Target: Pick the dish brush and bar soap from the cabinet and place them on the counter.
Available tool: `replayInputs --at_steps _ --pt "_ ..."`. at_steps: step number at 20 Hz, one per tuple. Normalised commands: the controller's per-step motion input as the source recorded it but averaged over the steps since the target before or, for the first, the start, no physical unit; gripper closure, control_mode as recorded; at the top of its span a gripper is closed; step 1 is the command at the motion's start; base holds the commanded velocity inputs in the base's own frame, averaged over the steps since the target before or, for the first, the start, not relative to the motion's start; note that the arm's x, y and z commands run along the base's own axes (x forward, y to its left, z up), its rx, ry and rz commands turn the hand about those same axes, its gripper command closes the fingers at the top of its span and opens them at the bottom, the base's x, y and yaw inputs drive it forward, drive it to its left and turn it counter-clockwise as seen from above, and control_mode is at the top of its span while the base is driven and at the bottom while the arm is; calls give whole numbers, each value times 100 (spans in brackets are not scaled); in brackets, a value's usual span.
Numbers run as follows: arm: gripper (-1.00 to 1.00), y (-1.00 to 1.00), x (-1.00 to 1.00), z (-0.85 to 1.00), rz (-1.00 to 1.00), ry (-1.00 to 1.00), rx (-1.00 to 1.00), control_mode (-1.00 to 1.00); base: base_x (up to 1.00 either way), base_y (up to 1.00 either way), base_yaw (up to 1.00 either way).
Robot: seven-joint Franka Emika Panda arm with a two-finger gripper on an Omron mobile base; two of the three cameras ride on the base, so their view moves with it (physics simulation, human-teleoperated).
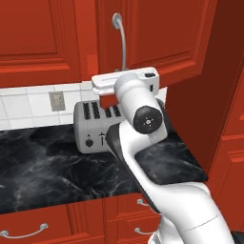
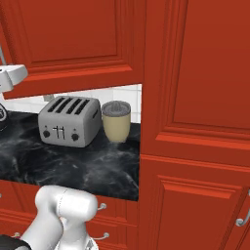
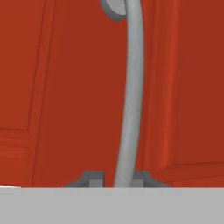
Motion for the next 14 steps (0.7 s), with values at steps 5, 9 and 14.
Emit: replayInputs --at_steps 5,9,14 --pt "100 -2 -51 0 0 3 0 -100 0 0 0" --pt "100 -4 -43 3 0 2 0 -100 0 0 0" --pt "100 -10 -43 3 1 1 0 -100 0 0 0"
